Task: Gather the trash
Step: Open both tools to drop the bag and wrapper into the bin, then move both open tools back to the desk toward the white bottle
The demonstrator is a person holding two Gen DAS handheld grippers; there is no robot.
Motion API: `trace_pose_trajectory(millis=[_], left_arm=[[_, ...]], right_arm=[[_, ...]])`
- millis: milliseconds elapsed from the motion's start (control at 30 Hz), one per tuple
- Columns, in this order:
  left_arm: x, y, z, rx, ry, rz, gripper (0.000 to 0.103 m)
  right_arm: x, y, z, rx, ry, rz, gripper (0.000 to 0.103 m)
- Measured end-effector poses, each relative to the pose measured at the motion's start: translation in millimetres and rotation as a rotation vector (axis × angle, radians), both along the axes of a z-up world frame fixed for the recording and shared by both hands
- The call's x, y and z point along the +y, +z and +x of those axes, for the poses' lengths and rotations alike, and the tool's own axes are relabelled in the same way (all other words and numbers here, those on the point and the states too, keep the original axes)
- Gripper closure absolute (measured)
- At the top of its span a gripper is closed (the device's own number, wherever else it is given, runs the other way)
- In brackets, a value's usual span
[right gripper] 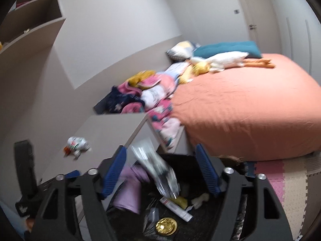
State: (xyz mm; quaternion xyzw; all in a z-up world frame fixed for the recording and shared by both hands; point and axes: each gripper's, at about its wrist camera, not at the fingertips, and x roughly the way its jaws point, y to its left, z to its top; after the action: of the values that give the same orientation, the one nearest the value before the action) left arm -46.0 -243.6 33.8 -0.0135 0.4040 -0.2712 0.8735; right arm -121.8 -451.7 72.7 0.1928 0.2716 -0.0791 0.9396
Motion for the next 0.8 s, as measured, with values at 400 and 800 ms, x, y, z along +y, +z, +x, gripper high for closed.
trace_pose_trajectory(millis=[400,800], left_arm=[[-4.8,9.0,-9.6,-0.106,-0.031,0.072,0.007],[16.1,7.1,3.0,-0.101,0.009,0.075,0.006]], right_arm=[[-3.6,-4.6,-1.2,0.005,0.002,0.016,0.028],[20.8,-7.6,22.0,0.028,0.056,0.003,0.027]])
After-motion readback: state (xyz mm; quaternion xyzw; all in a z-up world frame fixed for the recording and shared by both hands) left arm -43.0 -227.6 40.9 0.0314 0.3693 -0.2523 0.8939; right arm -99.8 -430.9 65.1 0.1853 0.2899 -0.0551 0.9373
